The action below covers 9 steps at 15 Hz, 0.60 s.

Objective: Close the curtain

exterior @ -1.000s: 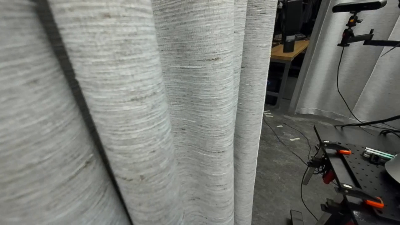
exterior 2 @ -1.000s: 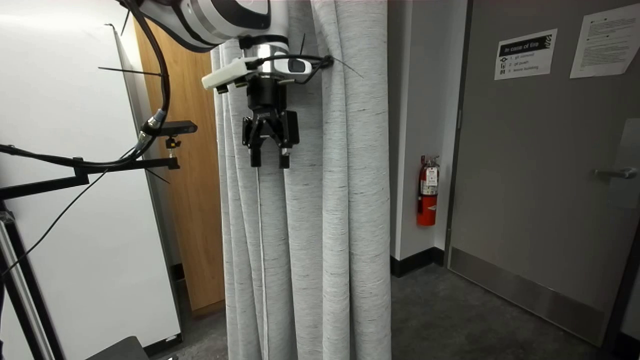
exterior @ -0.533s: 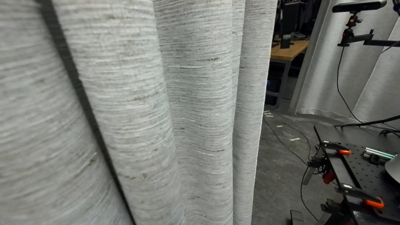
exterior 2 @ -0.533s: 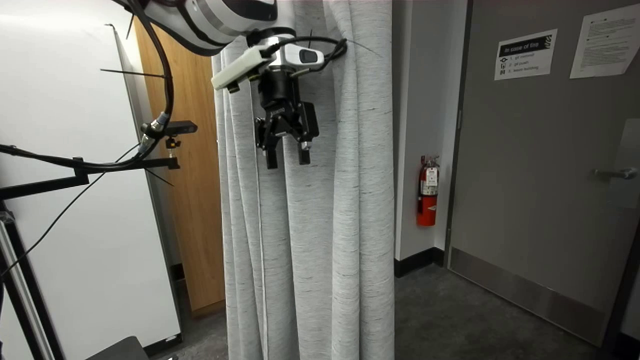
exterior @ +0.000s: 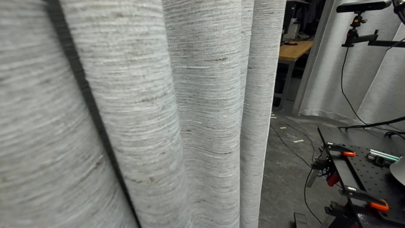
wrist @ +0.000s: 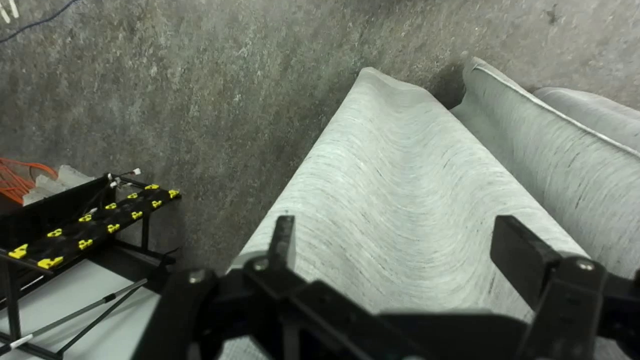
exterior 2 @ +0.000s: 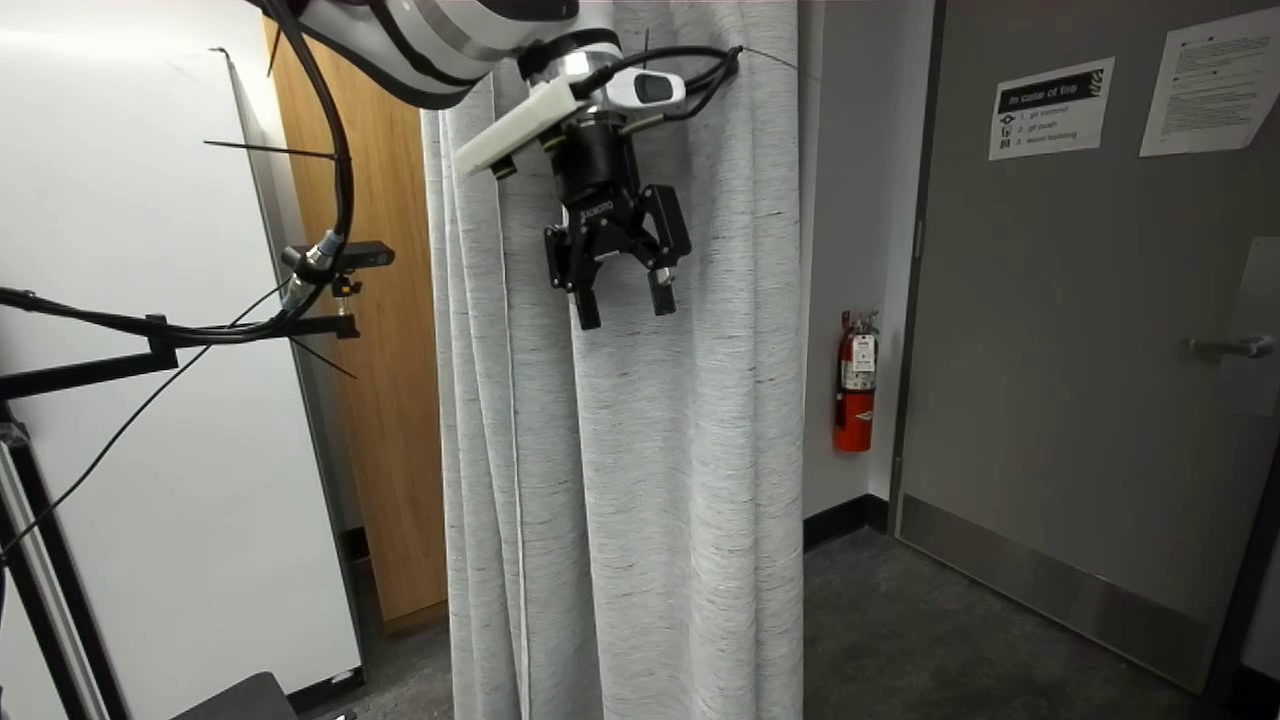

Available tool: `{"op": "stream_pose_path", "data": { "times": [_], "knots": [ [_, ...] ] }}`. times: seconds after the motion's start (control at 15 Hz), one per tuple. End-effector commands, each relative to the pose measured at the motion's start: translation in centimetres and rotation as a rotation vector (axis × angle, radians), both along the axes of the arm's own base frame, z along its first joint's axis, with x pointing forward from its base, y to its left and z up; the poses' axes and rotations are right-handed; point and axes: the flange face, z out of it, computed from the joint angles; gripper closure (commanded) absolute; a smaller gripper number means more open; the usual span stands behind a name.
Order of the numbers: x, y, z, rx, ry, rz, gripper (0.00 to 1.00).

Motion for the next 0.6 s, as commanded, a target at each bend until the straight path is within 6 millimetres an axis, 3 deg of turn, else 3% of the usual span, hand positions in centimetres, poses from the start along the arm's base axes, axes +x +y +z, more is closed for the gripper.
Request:
{"op": "stream_pose_path", "data": {
  "times": [0.0,0.53],
  "knots": [
    [-0.6,-1.6,0.7,-0.022,-0.048,0.04,0.0],
    [-1.7,-5.1,1.8,-0.019,-0.13,0.018,0.0]
  ]
}}
